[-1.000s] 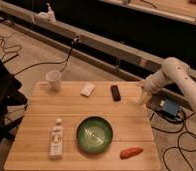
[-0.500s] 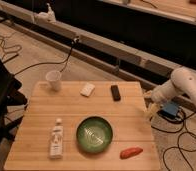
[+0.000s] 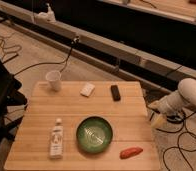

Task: Place the pepper on the white sponge

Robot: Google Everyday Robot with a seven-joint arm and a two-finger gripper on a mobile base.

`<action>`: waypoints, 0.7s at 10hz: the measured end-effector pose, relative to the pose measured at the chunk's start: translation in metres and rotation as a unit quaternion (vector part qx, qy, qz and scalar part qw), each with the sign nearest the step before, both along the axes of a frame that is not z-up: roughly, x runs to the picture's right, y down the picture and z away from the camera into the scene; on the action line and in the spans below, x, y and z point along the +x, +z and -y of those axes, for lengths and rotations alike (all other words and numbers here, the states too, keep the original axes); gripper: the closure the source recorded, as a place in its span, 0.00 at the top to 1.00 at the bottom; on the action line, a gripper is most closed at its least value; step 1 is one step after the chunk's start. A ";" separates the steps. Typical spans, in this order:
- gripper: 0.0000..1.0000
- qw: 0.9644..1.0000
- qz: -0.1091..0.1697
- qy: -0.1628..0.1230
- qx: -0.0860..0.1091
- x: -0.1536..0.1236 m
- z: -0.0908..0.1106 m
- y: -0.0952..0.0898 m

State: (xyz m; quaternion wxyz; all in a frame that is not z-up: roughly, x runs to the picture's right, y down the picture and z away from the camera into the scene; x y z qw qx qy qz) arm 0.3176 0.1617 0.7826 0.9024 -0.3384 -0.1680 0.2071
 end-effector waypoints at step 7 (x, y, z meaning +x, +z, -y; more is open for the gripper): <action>0.80 0.999 0.017 -0.049 -0.002 -0.021 -0.011 0.004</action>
